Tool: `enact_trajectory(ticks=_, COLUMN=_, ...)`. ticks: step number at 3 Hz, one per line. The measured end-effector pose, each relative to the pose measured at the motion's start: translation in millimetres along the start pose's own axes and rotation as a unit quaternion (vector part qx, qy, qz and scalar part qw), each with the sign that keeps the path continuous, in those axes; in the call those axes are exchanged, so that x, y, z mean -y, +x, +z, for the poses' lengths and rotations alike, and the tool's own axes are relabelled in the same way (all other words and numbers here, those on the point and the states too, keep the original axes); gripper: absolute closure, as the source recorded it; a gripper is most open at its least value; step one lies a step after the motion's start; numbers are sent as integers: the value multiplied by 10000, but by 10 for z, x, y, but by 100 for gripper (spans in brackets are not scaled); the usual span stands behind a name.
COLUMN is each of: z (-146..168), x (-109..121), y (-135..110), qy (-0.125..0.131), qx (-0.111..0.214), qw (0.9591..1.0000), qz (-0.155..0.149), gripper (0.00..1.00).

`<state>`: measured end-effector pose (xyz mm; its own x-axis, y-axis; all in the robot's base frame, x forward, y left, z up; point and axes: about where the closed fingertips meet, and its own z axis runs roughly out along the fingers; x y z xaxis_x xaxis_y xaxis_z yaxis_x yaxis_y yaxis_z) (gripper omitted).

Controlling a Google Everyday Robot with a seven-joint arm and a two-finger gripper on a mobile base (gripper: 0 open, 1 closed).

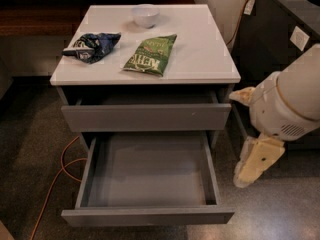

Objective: Close middle drawer

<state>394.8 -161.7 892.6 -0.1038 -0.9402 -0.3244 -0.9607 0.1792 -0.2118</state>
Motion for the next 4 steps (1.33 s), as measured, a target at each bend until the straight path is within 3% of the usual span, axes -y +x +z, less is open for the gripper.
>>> enact_trajectory(ticks=2, z=740, x=-359, y=-95, qy=-201, qx=581, qw=9981, qz=-54, gripper=0)
enact_trajectory(ticks=3, z=1272, x=-509, y=-130, qy=-331, qx=647, qw=9973, qz=-104, gripper=0)
enact_trajectory(ticks=4, z=1579, x=-586, y=-108, qy=-384, qx=576, qw=9975, qz=-154, gripper=0)
